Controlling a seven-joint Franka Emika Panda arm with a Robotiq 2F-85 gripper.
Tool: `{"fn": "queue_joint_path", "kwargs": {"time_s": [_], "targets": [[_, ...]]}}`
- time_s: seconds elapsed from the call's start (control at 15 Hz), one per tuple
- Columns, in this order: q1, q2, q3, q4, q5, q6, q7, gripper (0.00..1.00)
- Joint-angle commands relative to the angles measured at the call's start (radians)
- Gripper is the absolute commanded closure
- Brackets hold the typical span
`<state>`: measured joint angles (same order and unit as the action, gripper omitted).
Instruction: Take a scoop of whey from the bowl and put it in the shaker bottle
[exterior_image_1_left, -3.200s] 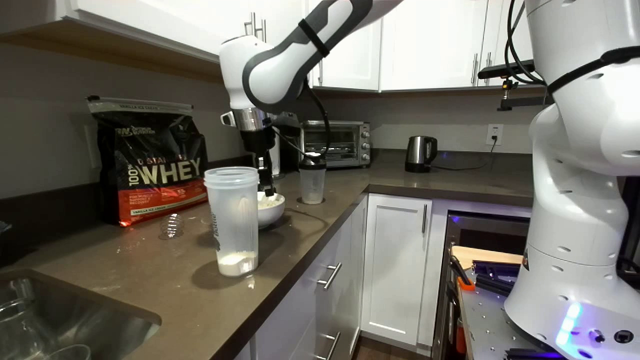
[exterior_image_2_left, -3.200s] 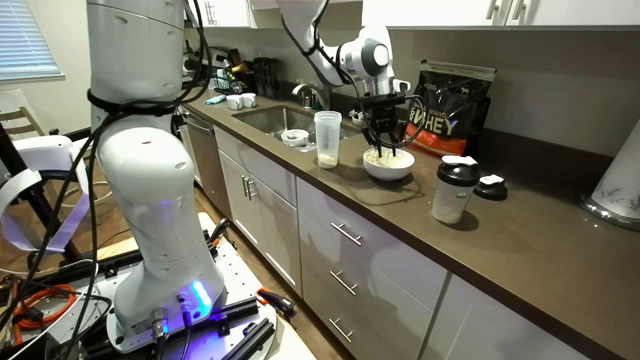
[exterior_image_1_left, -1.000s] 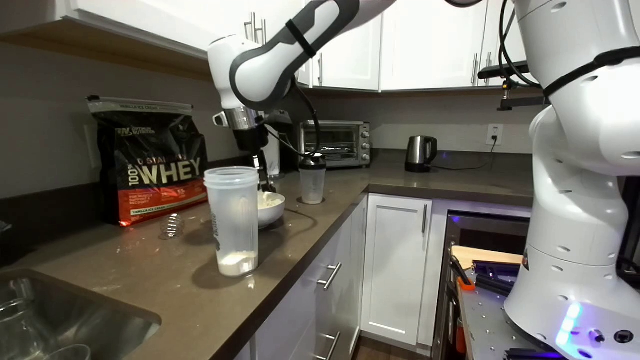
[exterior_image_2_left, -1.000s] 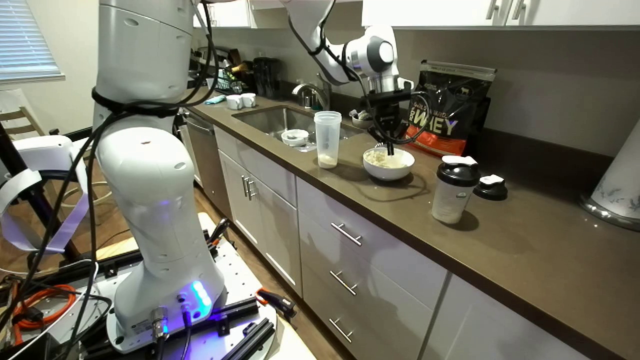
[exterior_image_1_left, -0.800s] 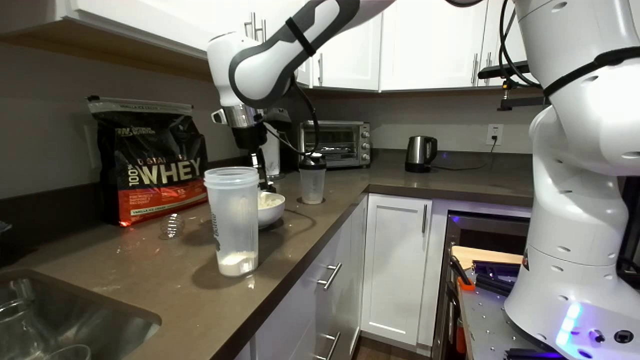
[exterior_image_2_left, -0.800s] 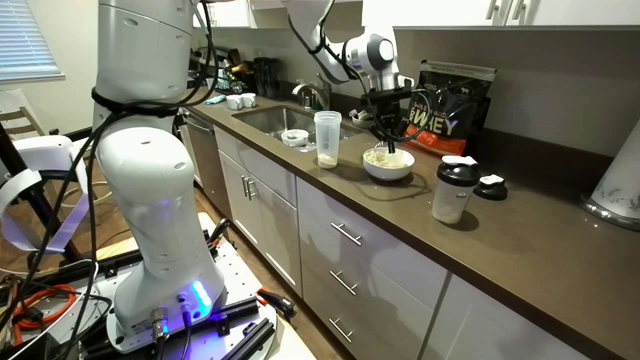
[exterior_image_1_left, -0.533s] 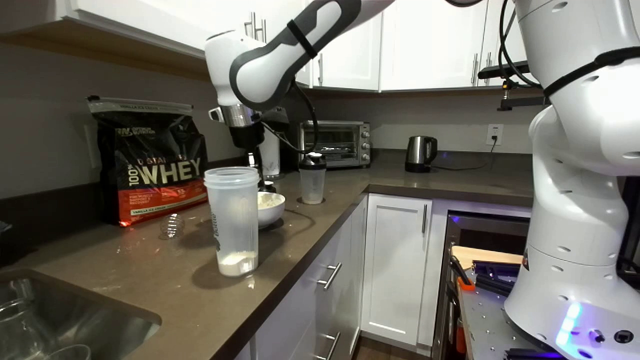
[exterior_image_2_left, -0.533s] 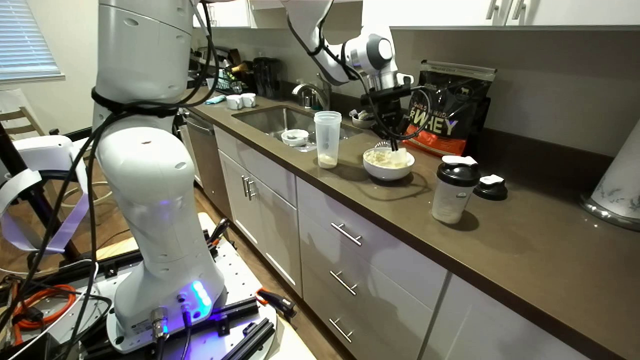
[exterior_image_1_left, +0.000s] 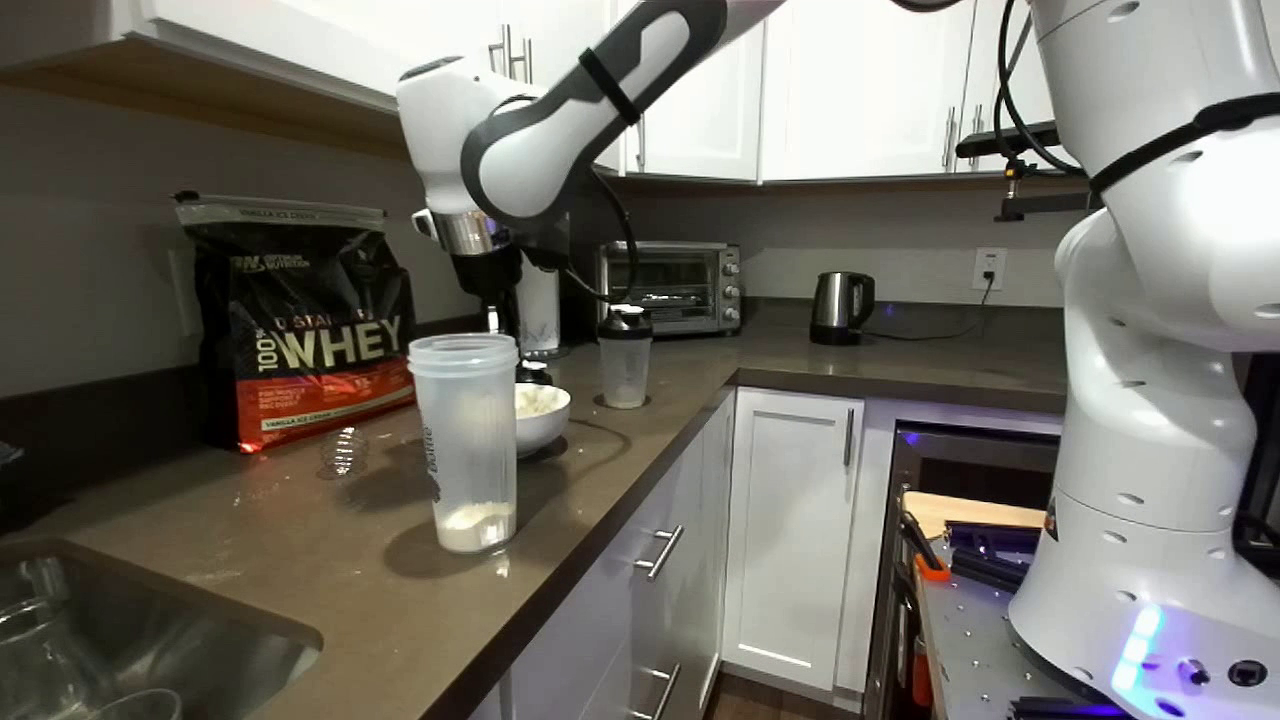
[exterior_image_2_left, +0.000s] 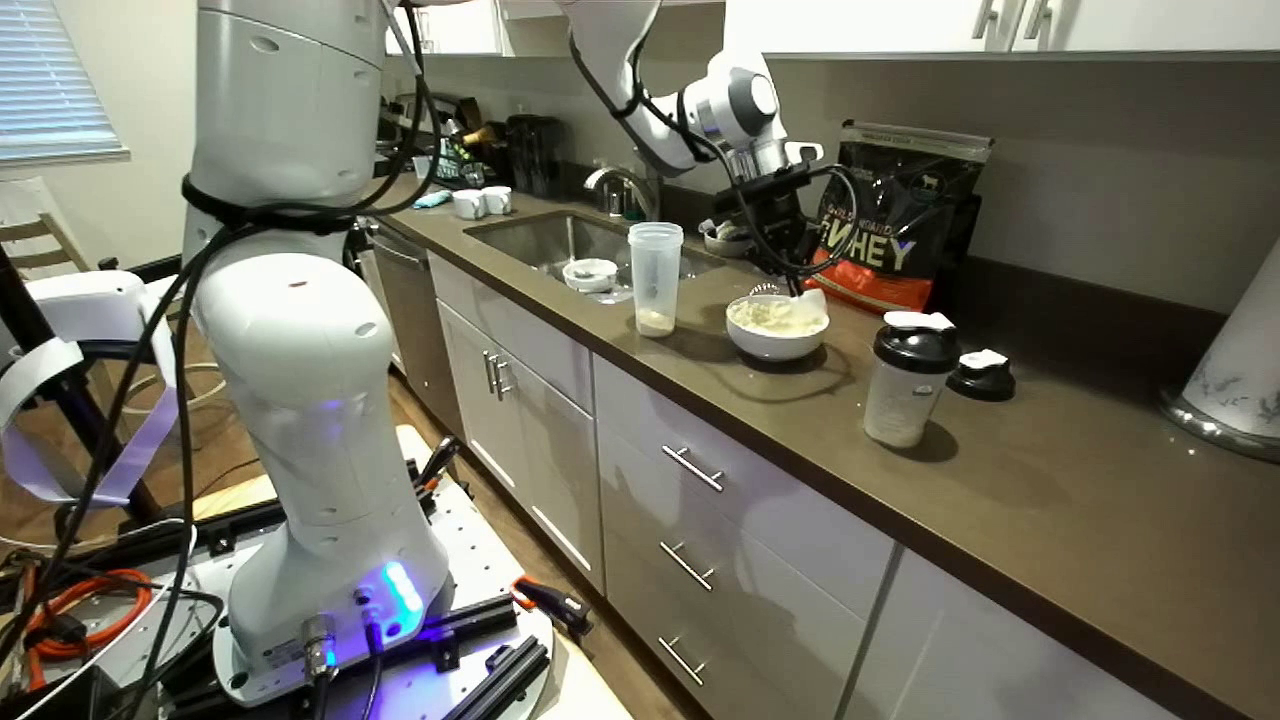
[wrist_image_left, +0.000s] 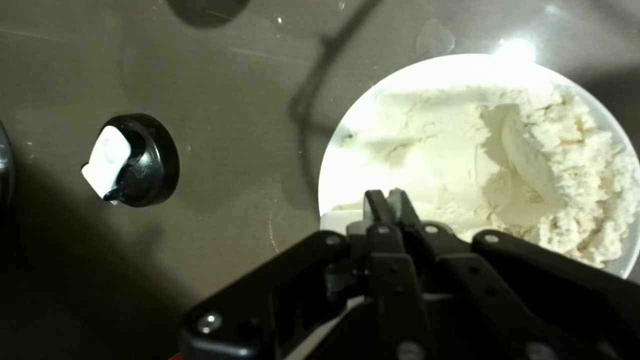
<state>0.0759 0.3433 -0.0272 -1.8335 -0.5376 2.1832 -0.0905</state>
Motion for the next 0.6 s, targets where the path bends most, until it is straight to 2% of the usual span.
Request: {"fn": "queue_joint_path", "kwargs": {"time_s": [0.0, 0.53], "targets": [[0.013, 0.002, -0.019, 0.006, -0.048, -0.015, 0.067, 0.99], [0.014, 0.014, -0.020, 0.018, -0.019, -0.041, 0.172, 0.99]]}}
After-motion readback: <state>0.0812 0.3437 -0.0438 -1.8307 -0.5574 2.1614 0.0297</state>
